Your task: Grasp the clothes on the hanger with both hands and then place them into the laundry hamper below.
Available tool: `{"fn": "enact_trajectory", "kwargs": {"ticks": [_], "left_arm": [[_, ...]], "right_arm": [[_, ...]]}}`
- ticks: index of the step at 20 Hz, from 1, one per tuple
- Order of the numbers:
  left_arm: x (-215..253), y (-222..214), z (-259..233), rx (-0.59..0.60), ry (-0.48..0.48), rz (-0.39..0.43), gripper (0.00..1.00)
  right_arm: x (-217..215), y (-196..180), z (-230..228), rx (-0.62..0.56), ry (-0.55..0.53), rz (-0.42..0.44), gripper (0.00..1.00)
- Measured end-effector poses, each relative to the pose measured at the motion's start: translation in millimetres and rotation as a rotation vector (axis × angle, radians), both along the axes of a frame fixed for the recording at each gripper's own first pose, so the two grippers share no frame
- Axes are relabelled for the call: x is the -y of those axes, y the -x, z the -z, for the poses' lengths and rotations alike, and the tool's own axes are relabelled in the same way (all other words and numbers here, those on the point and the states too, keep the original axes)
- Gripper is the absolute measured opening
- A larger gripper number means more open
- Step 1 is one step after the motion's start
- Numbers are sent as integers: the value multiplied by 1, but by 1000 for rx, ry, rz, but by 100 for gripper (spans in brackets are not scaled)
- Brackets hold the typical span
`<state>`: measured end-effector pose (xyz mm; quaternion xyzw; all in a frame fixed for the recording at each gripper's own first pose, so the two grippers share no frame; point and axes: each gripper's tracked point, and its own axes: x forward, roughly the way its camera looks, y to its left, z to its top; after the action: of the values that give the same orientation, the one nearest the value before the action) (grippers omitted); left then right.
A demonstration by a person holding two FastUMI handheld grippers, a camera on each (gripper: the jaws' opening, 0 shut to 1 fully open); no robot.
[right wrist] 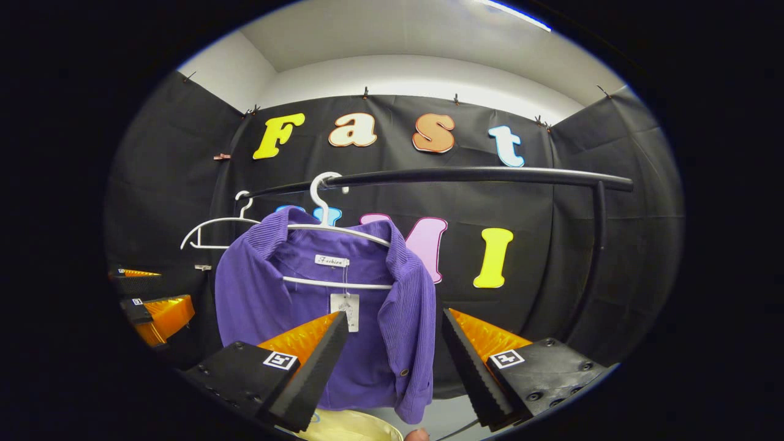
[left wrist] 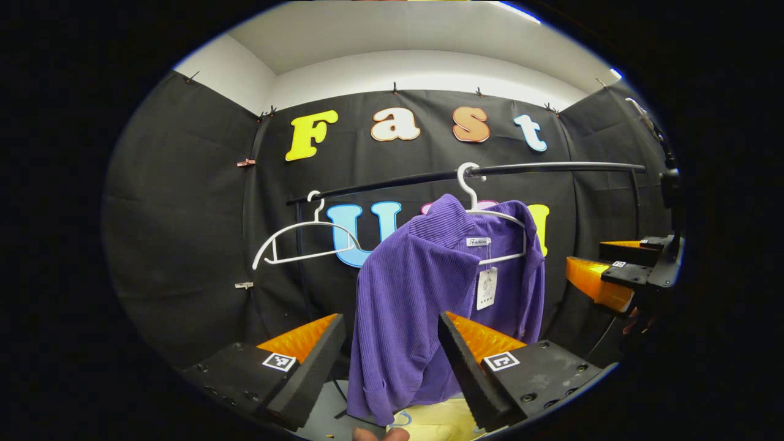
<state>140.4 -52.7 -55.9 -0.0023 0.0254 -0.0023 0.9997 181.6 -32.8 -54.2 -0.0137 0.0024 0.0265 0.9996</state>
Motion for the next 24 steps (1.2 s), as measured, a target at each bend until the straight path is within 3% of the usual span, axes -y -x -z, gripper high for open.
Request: {"fn": "enact_trajectory", "kwargs": {"ticks": [4,14,24], "left_arm": [[12,-16,-1,4,-2,2,93],[67,-61,15,5,-18,25,94],[86,-129,10,58,-34,-114,92]], "right_arm": [[6,-26,8,-3,-17,9,98],[-1,-75,34,4,-43,-60,98],[15,-99,52,30,-23,-83,98]]}}
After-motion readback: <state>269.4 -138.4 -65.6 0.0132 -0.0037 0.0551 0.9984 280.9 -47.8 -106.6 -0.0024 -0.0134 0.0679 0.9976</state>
